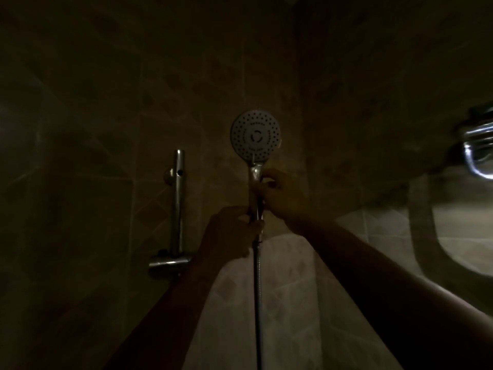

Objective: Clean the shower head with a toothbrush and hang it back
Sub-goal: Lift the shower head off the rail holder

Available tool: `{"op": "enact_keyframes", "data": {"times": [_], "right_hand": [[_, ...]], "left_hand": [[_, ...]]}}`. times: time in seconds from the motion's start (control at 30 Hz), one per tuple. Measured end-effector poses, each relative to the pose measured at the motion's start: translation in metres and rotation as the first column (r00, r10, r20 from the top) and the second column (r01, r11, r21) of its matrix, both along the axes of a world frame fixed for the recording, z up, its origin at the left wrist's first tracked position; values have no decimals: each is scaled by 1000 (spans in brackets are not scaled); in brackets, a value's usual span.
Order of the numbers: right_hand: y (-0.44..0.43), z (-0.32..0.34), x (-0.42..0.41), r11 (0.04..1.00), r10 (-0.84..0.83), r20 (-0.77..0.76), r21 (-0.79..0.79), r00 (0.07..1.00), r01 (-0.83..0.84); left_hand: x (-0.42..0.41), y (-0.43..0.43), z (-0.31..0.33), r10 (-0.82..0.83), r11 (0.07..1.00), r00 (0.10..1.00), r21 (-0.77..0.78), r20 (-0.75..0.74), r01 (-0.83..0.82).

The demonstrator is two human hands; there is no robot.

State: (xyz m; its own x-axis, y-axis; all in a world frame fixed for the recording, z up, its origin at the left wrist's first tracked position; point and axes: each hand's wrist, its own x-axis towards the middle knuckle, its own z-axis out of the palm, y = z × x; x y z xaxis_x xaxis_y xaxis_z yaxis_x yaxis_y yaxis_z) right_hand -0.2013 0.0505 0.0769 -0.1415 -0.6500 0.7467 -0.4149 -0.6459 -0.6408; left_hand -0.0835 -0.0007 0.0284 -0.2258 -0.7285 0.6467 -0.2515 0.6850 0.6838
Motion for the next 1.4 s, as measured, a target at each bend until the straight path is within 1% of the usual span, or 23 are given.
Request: {"op": "enact_keyframes", "data": {"times": [0.13, 0.2, 0.27, 0.33, 0.4, 0.43, 0.5, 0.53, 0.57, 0.63, 0.7, 0.73, 0.8, 0.9, 0.97, 1.03, 1.13, 1.23, 1.33, 1.4], "right_hand": [[33, -26, -42, 998, -43, -8, 35, 999, 43], [51, -45, -67, 995, -82, 11, 63, 997, 81], [72, -67, -91, 989, -100, 57, 114, 993, 93], [89, -91, -110, 984, -82, 95, 166, 992, 65], [111, -118, -130, 981, -71, 136, 191, 988, 44], [123, -133, -138, 982, -49, 175, 189, 983, 15], [144, -160, -152, 985, -16, 243, 170, 970, -27], [154, -173, -160, 985, -24, 258, 169, 966, -20], [164, -186, -167, 985, -43, 270, 175, 962, -5], [181, -211, -182, 979, -87, 305, 201, 948, 25], [197, -234, -198, 967, -125, 380, 255, 916, 26], [205, -245, -206, 959, -137, 431, 282, 892, 11], [220, -264, -218, 941, -184, 495, 339, 849, 6], [237, -293, -230, 922, -242, 507, 385, 827, 34], [248, -314, -236, 916, -270, 525, 398, 807, 47], [259, -336, -238, 890, -336, 522, 449, 784, 83], [269, -373, -241, 834, -447, 469, 527, 762, 164], [275, -409, -242, 793, -509, 474, 584, 719, 176], [282, -436, -242, 779, -534, 500, 604, 682, 167], [287, -448, -242, 771, -553, 519, 615, 652, 164]], "left_hand": [[-38, 34, -24, -117, 993, 992, 39, 40, 115], [-57, 52, -44, -203, 975, 979, 102, 30, 199], [-80, 73, -70, -328, 930, 944, 181, 22, 319], [-102, 91, -99, -428, 872, 904, 264, 1, 412], [-128, 110, -133, -507, 792, 861, 367, -48, 487], [-141, 120, -150, -554, 737, 828, 411, -87, 537], [-164, 139, -182, -625, 593, 746, 484, -228, 644], [-174, 150, -196, -645, 512, 701, 509, -305, 692], [-184, 161, -210, -659, 450, 667, 527, -348, 721], [-200, 179, -236, -698, 361, 612, 555, -373, 750], [-216, 195, -259, -741, 280, 552, 571, -382, 771], [-224, 200, -271, -749, 279, 553, 583, -364, 763], [-239, 213, -292, -740, 323, 596, 613, -311, 721], [-260, 239, -324, -667, 385, 694, 671, -272, 633], [-272, 256, -346, -615, 445, 763, 711, -200, 545], [-283, 275, -368, -555, 474, 819, 754, -144, 454], [-293, 299, -402, -430, 456, 893, 822, -132, 341], [-297, 318, -434, -321, 415, 942, 879, -98, 233], [-295, 332, -454, -315, 404, 946, 890, -81, 211], [-293, 339, -464, -323, 438, 946, 880, -36, 183]]}}
